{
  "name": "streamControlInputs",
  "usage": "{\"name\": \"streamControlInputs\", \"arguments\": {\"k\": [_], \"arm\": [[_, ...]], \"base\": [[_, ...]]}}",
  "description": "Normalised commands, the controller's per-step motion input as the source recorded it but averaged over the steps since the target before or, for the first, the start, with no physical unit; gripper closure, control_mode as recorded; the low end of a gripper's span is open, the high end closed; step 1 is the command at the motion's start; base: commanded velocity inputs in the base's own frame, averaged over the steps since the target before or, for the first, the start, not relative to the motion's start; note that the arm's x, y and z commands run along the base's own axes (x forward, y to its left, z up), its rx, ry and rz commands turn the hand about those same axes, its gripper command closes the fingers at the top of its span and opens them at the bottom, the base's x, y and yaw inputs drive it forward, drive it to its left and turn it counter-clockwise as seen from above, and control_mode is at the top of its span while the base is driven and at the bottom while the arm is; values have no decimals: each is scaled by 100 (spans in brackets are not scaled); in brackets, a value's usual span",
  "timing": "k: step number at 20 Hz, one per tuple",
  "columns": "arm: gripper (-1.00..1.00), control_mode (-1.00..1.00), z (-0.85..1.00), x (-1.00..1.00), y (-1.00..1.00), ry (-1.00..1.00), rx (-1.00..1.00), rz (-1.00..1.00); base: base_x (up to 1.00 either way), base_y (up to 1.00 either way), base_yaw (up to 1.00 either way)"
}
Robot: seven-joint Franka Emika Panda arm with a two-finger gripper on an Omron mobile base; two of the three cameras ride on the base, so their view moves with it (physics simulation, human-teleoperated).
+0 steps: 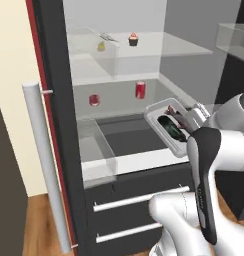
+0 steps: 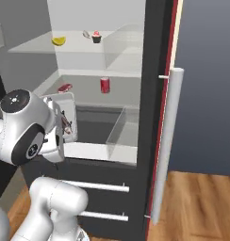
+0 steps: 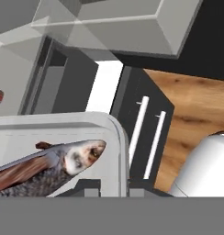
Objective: Place the tupperware on the top shelf of the fridge. Make space for the tupperware among the existing items by rearranging them on the shelves if needed. Close the fridge door when finished.
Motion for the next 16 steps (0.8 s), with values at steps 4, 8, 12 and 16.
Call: {"name": "streamControlInputs", "arguments": {"k": [4, 8, 12, 16], "arm": [[100, 100, 0, 0, 0, 0, 0, 0], [100, 100, 0, 0, 0, 0, 0, 0], [100, -100, 3, -2, 1, -2, 0, -4], [100, -100, 40, -33, -25, -9, 0, -8]], "base": [[67, 34, -27], [65, 46, -22], [18, 21, -7], [0, 0, 0]]}}
